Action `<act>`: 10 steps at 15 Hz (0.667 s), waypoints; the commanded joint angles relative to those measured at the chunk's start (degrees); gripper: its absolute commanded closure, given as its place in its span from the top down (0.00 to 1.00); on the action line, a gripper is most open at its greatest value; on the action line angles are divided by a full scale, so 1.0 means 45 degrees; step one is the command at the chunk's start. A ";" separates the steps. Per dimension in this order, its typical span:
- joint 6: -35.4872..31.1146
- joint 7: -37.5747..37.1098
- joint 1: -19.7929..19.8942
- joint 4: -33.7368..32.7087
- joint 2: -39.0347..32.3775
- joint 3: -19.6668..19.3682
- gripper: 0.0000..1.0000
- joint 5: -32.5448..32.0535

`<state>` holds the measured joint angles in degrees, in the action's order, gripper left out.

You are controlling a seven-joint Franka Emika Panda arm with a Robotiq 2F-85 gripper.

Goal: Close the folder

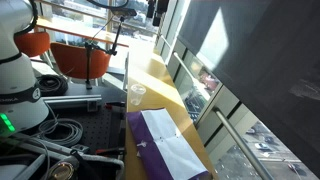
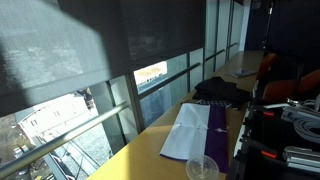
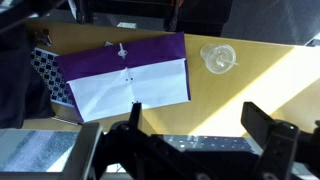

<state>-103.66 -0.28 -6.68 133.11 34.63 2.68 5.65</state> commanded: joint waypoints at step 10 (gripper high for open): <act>-0.1417 -0.0183 0.0554 0.0661 -0.0045 0.0416 1.00 -0.0978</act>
<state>-104.19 -0.33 -6.54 133.26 34.75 2.75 5.16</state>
